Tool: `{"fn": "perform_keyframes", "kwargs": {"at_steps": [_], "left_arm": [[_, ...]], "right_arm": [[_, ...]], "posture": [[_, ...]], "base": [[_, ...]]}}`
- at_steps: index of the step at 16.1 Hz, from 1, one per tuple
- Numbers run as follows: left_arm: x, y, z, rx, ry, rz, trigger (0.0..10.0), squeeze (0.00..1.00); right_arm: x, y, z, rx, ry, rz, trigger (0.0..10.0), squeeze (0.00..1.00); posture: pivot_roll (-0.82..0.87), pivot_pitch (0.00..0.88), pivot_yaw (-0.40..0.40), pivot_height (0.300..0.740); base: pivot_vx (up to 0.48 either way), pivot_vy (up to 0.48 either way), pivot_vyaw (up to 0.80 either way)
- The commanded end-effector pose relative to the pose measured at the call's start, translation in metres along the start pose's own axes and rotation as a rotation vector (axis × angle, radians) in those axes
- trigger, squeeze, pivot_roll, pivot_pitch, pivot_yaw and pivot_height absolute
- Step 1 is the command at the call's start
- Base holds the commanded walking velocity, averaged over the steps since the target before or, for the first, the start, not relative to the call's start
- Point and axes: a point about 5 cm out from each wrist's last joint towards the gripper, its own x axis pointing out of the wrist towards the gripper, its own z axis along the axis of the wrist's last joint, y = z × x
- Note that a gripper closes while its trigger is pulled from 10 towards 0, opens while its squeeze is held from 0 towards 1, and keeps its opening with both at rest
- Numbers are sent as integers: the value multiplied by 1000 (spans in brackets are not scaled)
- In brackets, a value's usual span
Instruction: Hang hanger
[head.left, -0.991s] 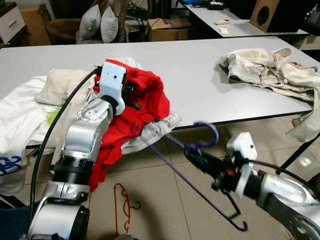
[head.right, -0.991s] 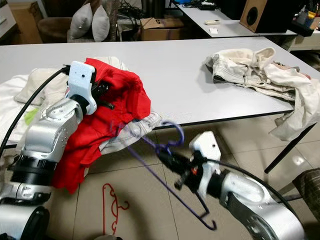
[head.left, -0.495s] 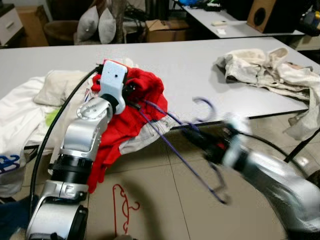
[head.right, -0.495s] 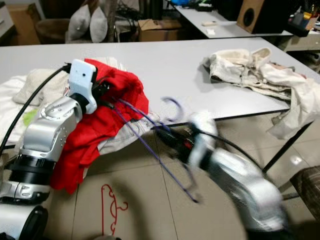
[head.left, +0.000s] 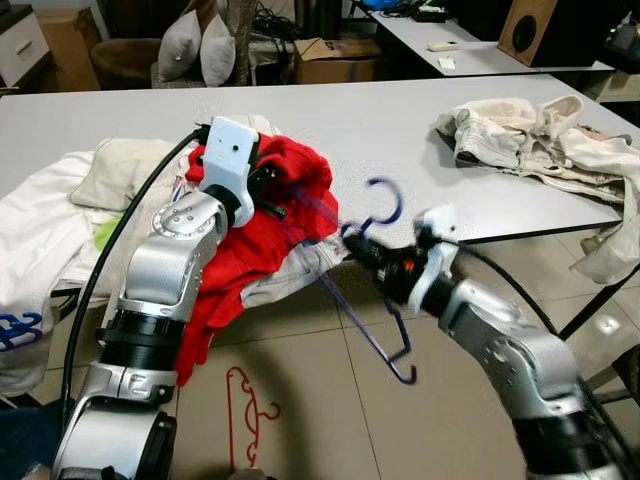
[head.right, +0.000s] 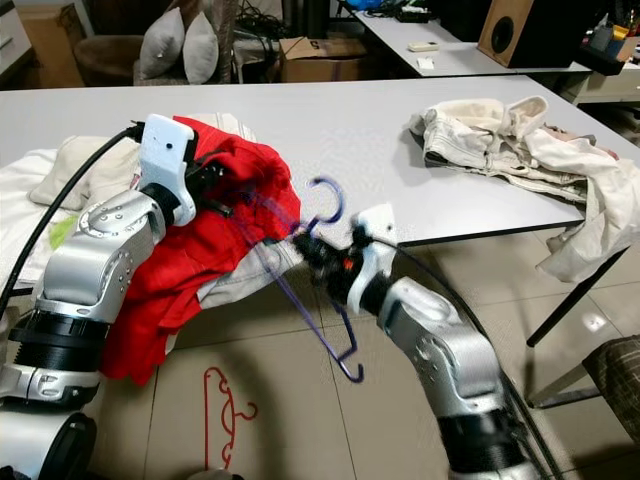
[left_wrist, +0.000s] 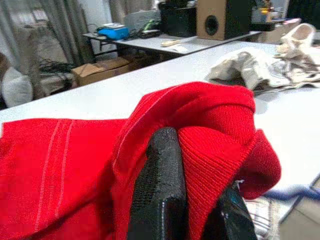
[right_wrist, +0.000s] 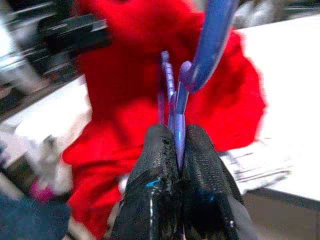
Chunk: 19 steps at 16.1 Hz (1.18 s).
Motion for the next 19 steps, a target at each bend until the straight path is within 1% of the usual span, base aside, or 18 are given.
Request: {"fn": "perform_keyframes", "kwargs": {"at_steps": [1,2,3,4,5,7,10,12,13,15,16,17,18,19], "left_arm": [[-1,-3,4,0,-9,-21,10000,0],[-2,-3,5,-7,-8,-18,10000,0],[-2,-3,5,-10,-8,-20,10000,0],[-2,-4,6,-13,-9,-23,10000,0],[-2,-4,6,-11,-9,-24,10000,0],[-1,-2,9,-12,-15,-12,10000,0],[1,-5,13,-19,-30,-24,10000,0],[3,-11,17,-29,-49,-48,10000,0],[4,-15,19,-37,-62,-69,10000,0],[3,-20,24,-58,-86,-100,10000,0],[1,-21,30,-105,-108,-121,10000,0],[0,-22,32,-120,-117,-132,10000,0],[-4,-25,36,-130,-121,-171,10000,0],[-5,-25,36,-129,-121,-178,10000,0]], "right_arm": [[-1,-11,9,14,-55,-77,10000,0],[-1,-21,13,88,-109,-159,10000,0],[-3,-26,17,154,-161,-196,10000,0],[-3,-28,19,182,-186,-207,10000,0],[-8,-32,24,238,-245,-215,10000,0],[-14,-34,32,286,-309,-219,10000,0],[-16,-32,31,287,-297,-214,10000,0],[-13,-25,26,272,-234,-165,10000,0],[-10,-21,21,269,-198,-148,10000,0],[-4,-20,17,288,-178,-154,10000,0],[2,-22,15,304,-168,-172,10000,0],[6,-23,15,310,-168,-184,10000,0],[13,-24,18,333,-192,-202,10000,0],[15,-24,19,336,-199,-204,10000,0]], "posture": [[27,0,-1,740],[28,0,-1,740],[27,0,1,740],[27,0,1,740],[24,0,3,740],[19,0,3,740],[11,0,6,740],[7,0,7,740],[6,0,7,740],[9,0,5,740],[13,0,6,740],[14,0,5,740],[20,0,3,740],[20,0,3,740]], "base": [[0,0,0],[0,0,0],[0,0,0],[0,0,0],[0,0,0],[0,0,0],[0,0,0],[0,0,0],[0,0,0],[0,0,0],[0,0,0],[0,0,0],[0,0,0],[0,0,0]]}}
